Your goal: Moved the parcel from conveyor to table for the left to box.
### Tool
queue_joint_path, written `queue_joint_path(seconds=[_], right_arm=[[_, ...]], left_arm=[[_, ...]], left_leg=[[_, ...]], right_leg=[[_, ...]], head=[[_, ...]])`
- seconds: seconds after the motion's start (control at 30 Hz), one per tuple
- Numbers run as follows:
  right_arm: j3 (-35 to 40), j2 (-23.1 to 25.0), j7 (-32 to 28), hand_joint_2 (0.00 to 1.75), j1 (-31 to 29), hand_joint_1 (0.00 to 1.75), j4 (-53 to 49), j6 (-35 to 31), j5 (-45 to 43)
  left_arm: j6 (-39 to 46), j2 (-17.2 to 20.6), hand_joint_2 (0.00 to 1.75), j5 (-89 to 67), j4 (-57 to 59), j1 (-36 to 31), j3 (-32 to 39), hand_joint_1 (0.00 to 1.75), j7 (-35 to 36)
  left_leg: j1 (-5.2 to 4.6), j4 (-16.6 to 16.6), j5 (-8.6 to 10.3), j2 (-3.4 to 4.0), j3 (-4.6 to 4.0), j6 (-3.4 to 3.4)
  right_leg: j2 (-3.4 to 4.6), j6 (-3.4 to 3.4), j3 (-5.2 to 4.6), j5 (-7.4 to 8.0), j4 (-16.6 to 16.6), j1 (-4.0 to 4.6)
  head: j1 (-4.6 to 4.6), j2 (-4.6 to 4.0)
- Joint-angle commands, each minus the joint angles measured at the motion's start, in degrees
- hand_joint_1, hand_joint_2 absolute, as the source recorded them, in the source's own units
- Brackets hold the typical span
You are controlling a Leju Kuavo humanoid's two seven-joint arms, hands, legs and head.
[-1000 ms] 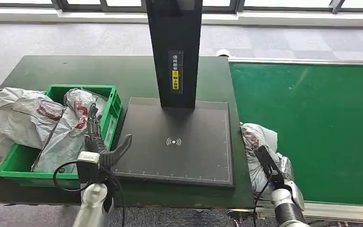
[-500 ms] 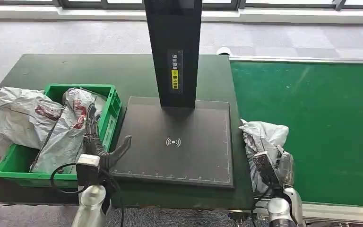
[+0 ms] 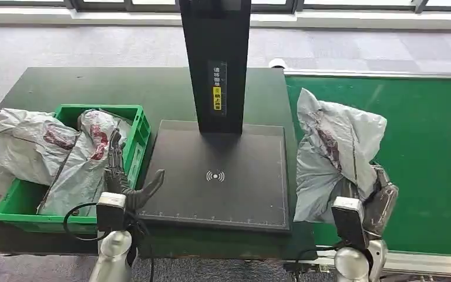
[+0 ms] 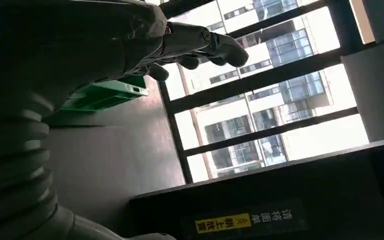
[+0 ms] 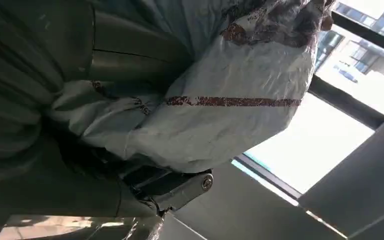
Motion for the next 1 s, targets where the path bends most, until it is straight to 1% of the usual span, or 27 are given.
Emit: queue_joint_path(seconds=[0.03,0.07,0.13,0.23,0.27,0.3,0.37,0.47,0.57,0.6,0.7,0.8,0.83,0.87,0.93,1.0], right_arm=[[3.3,-0.6,0.2,1.75,-0.3,1.75,-2.5,-0.4,-0.6],[4.3,-1.0,0.2,1.75,-0.2,1.75,-3.0,-1.4,-1.3],[7.2,-1.8,0.2,1.75,0.1,1.75,-3.9,-4.1,-2.7],[11.1,-2.5,0.2,1.75,0.2,1.75,-6.0,-8.3,-3.8],[12.9,-2.7,0.2,1.75,-0.2,1.75,-5.8,-8.2,-4.6],[14.1,-2.7,0.2,1.75,-0.8,1.75,-5.1,-7.8,-4.2],[16.4,-1.1,0.2,1.75,-4.1,1.75,0.7,-4.9,-0.6],[18.9,0.6,0.2,1.75,-9.0,1.75,10.3,-3.1,2.2],[20.2,1.0,0.2,1.75,-13.7,1.75,21.7,-2.3,0.5],[20.9,0.8,0.2,1.75,-15.1,1.75,25.3,-3.2,0.6],[25.6,0.7,0.2,1.75,-20.1,1.75,36.3,-6.9,-2.2],[27.3,0.9,0.2,1.75,-22.4,1.75,41.2,-7.4,-3.8],[27.5,0.9,0.2,1.75,-22.8,1.75,42.0,-7.3,-4.0],[27.5,0.9,0.2,1.75,-22.8,1.75,42.0,-7.3,-4.0],[27.5,0.9,0.2,1.75,-22.8,1.75,42.0,-7.3,-4.0],[27.5,0.9,0.2,1.75,-22.8,1.75,42.0,-7.3,-4.0]], left_arm=[[-0.2,-0.5,1.75,0.1,1.9,-0.7,1.1,0.0,0.2],[-0.3,-0.5,1.75,0.0,1.9,-0.8,1.1,0.0,0.2],[-0.3,-0.4,1.75,-0.1,2.3,-1.0,1.1,0.0,0.2],[0.3,-0.4,1.75,-0.2,2.5,-1.2,1.2,0.0,0.2],[0.6,-0.4,1.75,-0.1,2.6,-1.2,1.3,0.0,0.2],[0.6,-0.4,1.75,-0.1,2.9,-1.3,1.4,0.0,0.2],[1.0,-0.3,1.75,0.6,4.1,-1.9,0.8,0.0,0.2],[2.0,0.1,1.75,1.3,5.3,-2.9,-1.2,0.0,0.2],[2.5,0.0,1.75,1.9,6.5,-3.7,-1.9,0.0,0.2],[2.7,0.1,1.75,2.3,6.8,-3.8,-2.1,0.0,0.2],[4.1,1.1,1.75,4.0,7.7,-4.2,-4.0,0.0,0.2],[5.4,1.5,1.75,4.9,7.9,-4.4,-4.9,0.0,0.2],[5.7,1.6,1.75,5.0,7.8,-4.3,-5.0,0.0,0.2],[5.7,1.6,1.75,5.0,7.8,-4.3,-5.0,0.0,0.2],[5.7,1.6,1.75,5.0,7.8,-4.3,-5.0,0.0,0.2],[5.7,1.6,1.75,5.0,7.8,-4.3,-5.0,0.0,0.2]], left_leg=[[-0.01,-0.1,0.0,0.04,0.08,0.01],[0.01,-0.1,-0.02,0.07,0.19,0.02],[-0.01,0.0,-0.01,0.06,0.05,0.01],[-0.02,-0.1,-0.03,0.13,0.17,0.03],[-0.03,0.0,-0.01,0.09,0.03,0.02],[-0.01,-0.1,-0.04,0.15,0.16,0.03],[0.0,0.0,-0.01,0.2,0.08,0.01],[0.03,-0.1,-0.01,0.36,0.17,0.0],[0.08,-0.1,0.02,0.28,0.15,-0.02],[0.08,-0.1,0.07,0.38,0.25,-0.02],[0.08,0.0,0.09,0.29,0.17,-0.07],[0.07,-0.1,0.12,0.43,0.25,-0.03],[0.05,-0.1,0.11,0.31,0.16,-0.05],[0.08,-0.1,0.12,0.37,0.27,-0.04],[0.05,-0.1,0.12,0.15,0.19,-0.05],[0.04,-0.1,0.12,0.12,0.15,-0.05]], right_leg=[[0.01,-0.02,0.07,0.0,0.0,0.0],[0.03,-0.03,0.19,0.0,-0.1,0.02],[0.04,-0.01,0.03,0.0,0.0,0.0],[0.09,-0.02,0.13,0.0,-0.1,-0.01],[0.07,-0.01,0.0,0.0,0.0,-0.02],[0.12,-0.02,0.12,0.0,0.0,0.0],[0.19,-0.02,0.02,0.05,0.0,0.01],[0.35,-0.04,0.08,0.11,-0.1,0.04],[0.26,-0.04,0.07,0.1,-0.1,0.09],[0.37,-0.06,0.12,0.17,-0.1,0.09],[0.26,-0.07,0.08,0.12,0.0,0.08],[0.39,-0.08,0.13,0.2,-0.1,0.08],[0.28,-0.07,0.07,0.14,0.0,0.05],[0.32,-0.08,0.18,0.18,-0.1,0.08],[0.12,-0.08,0.14,0.1,0.0,0.05],[0.09,-0.08,0.1,0.1,0.0,0.04]], head=[[0.0,0.0],[0.0,0.0],[0.0,0.0],[0.0,0.0],[0.0,0.0],[0.0,0.0],[0.0,0.0],[0.0,0.0],[0.0,0.0],[0.0,0.0],[0.0,0.0],[0.0,0.0],[0.0,0.0],[0.0,0.0],[0.0,0.0],[0.0,0.0]])
